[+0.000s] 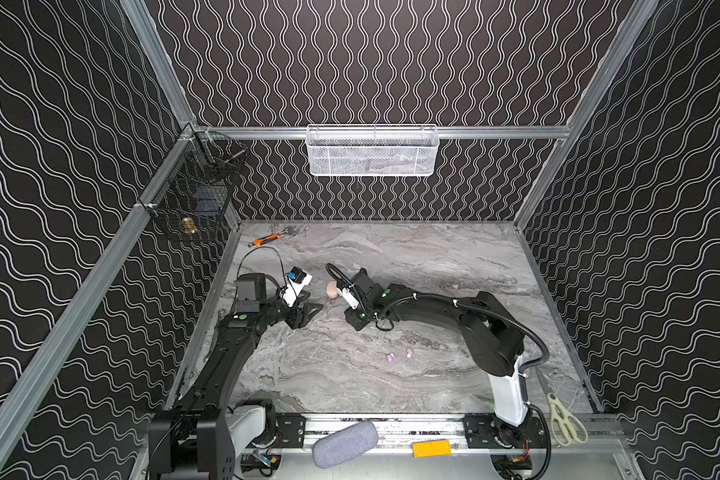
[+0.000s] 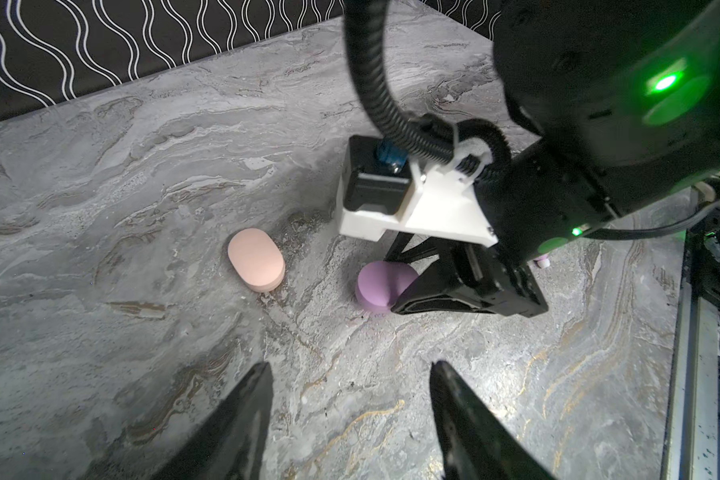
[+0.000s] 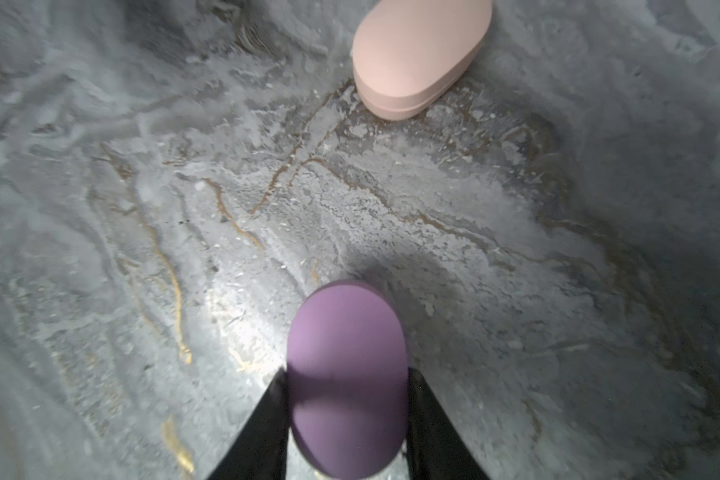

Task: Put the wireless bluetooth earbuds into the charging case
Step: 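Close the right gripper around the lilac earbud case, then lift the lilac case with the right gripper toward the open left gripper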

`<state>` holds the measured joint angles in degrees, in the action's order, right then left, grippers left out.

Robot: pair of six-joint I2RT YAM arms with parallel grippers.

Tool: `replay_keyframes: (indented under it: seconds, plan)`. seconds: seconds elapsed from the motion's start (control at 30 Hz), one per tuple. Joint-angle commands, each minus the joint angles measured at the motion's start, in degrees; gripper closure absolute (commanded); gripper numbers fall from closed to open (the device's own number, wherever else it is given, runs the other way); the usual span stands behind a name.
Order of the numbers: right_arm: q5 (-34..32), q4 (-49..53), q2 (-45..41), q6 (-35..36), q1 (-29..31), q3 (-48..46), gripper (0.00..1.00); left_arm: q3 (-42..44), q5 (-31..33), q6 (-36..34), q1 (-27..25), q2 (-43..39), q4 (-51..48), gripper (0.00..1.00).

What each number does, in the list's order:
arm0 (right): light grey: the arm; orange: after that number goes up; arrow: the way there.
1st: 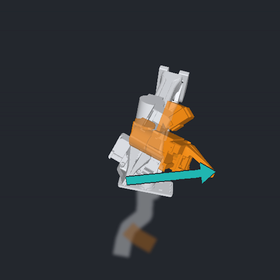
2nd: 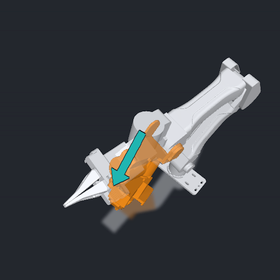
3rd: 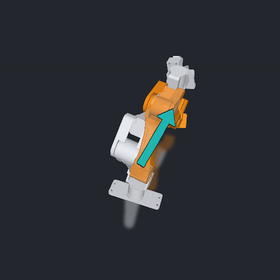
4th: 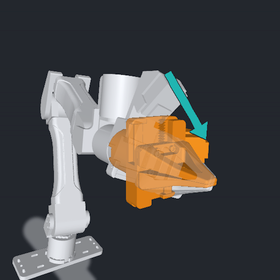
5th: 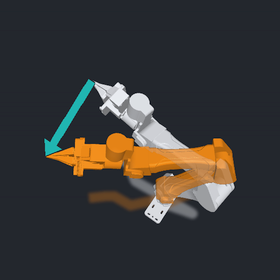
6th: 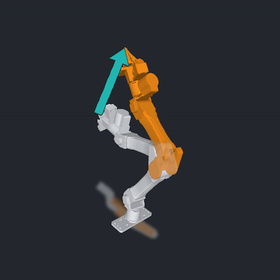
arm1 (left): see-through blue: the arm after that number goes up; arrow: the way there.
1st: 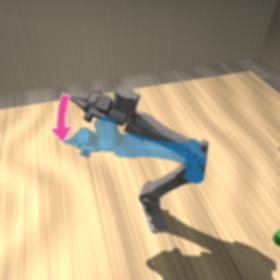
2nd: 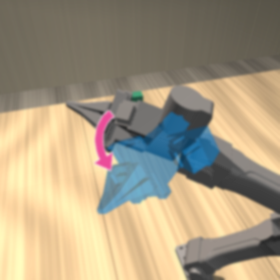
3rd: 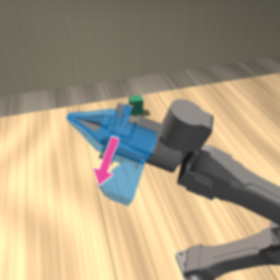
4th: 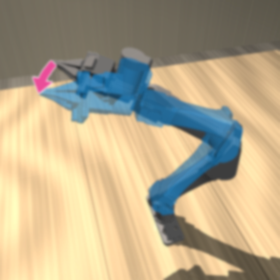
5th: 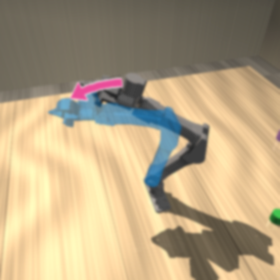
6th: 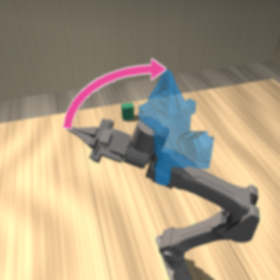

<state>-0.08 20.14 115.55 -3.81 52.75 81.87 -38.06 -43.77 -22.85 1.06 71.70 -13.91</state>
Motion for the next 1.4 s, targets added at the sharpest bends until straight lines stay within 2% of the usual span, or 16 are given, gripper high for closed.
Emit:
replay_keyframes:
  seconds: [0.0, 0.27, 0.4, 0.67, 0.77, 0.93, 1.13, 1.37]
  plan:
    - [3.0, -3.3, -3.9, -0.7, -0.1, -2.3, 0.62, -0.6, -2.3, -0.4, 0.0, 0.3, 0.3, 0.36]
    - [8.1, -2.8, -15.3, 2.0, 0.1, -8.1, 0.63, -1.2, -8.1, -2.8, -0.1, -0.2, -2.2, 0.35]
    - [10.3, -2.3, -20.6, 3.1, 0.0, -10.6, 0.63, -1.4, -14.0, -4.9, -0.1, -1.6, -4.8, 0.34]
    - [15.5, -1.3, -28.4, 2.4, -0.2, -12.1, 0.63, -1.4, -23.6, -2.8, -0.1, -6.4, -5.4, 0.29]
    - [18.4, -0.6, -31.2, 1.9, -0.2, -12.3, 0.63, -2.3, -27.2, -4.1, -2.1, -6.0, -7.4, 0.28]
    - [22.8, -4.5, -37.3, 0.2, -0.2, -16.2, 0.63, -2.7, -29.2, -10.7, -3.4, -6.2, -12.3, 0.28]
    - [26.2, -7.9, -40.0, -1.4, 0.0, -19.1, 0.63, -2.2, -32.9, -11.4, -3.6, -6.2, -12.6, 0.29]
    - [29.0, -10.1, -40.5, -2.8, 0.1, -19.9, 0.62, -5.1, -37.6, -21.6, -4.1, -6.1, -24.8, 0.29]
